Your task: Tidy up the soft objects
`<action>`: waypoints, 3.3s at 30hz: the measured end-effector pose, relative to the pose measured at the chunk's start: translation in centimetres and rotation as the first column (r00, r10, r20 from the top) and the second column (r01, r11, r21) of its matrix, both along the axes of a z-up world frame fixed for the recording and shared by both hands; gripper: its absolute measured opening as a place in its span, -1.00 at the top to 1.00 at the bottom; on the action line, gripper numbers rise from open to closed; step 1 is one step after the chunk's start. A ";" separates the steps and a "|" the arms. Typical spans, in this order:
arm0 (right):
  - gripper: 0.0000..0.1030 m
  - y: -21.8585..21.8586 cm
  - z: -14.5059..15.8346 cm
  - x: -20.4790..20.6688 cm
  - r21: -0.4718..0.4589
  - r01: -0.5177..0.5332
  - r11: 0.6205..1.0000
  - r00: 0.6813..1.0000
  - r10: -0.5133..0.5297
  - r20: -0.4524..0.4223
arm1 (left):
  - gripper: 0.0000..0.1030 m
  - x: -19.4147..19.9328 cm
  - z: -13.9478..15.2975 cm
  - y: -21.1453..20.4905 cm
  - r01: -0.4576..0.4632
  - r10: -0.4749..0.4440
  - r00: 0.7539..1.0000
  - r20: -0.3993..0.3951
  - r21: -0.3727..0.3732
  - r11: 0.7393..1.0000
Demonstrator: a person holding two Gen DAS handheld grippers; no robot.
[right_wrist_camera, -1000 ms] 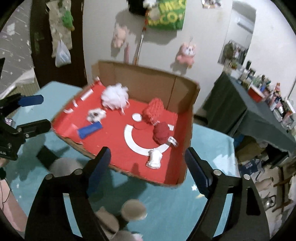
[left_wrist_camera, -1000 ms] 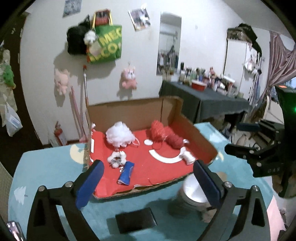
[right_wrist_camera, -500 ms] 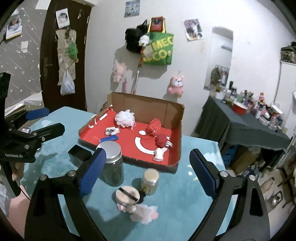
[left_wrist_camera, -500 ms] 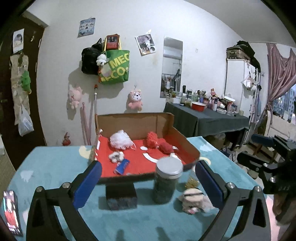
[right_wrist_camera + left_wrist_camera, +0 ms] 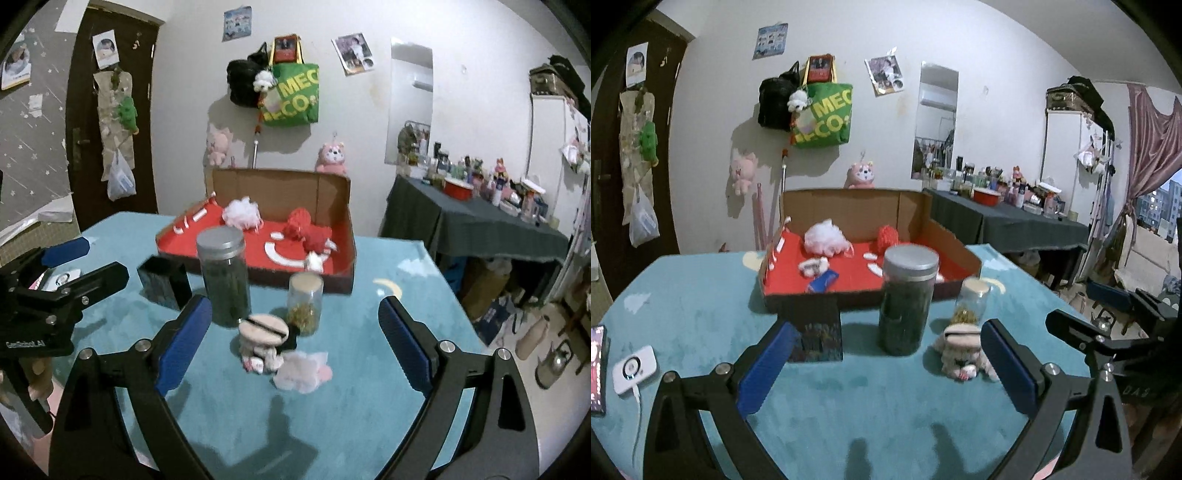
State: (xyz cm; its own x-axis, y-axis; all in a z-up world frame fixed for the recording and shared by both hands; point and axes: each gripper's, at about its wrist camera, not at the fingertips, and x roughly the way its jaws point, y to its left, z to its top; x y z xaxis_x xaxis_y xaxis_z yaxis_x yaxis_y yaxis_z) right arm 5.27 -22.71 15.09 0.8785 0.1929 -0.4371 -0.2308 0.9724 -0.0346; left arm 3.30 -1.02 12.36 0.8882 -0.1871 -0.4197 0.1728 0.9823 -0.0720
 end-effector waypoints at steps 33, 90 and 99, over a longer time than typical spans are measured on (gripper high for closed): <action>-0.80 -2.0 -8.1 2.4 0.012 0.029 1.000 0.981 -0.026 -0.195 | -1.00 3.6 -5.7 -2.1 0.010 -0.016 0.982 -0.187 -0.028 1.000; 0.83 -2.8 -7.7 5.8 0.156 -0.194 0.969 0.937 0.229 -0.262 | 0.75 7.3 -6.0 -3.2 0.182 -0.199 0.911 -0.361 -0.081 0.980; 0.83 -1.5 -8.7 4.3 0.201 -0.169 0.965 0.929 0.224 -0.293 | 0.75 6.1 -8.6 -1.1 0.208 -0.213 0.877 -0.431 -0.059 0.976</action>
State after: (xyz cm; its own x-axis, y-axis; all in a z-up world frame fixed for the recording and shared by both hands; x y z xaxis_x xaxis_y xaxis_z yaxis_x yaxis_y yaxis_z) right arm 9.60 -24.20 6.41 0.6406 0.4426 -0.6275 -0.3898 0.8915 0.2308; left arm 9.37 -2.10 3.76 0.5582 -0.3555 -0.7497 0.3246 0.9251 -0.1970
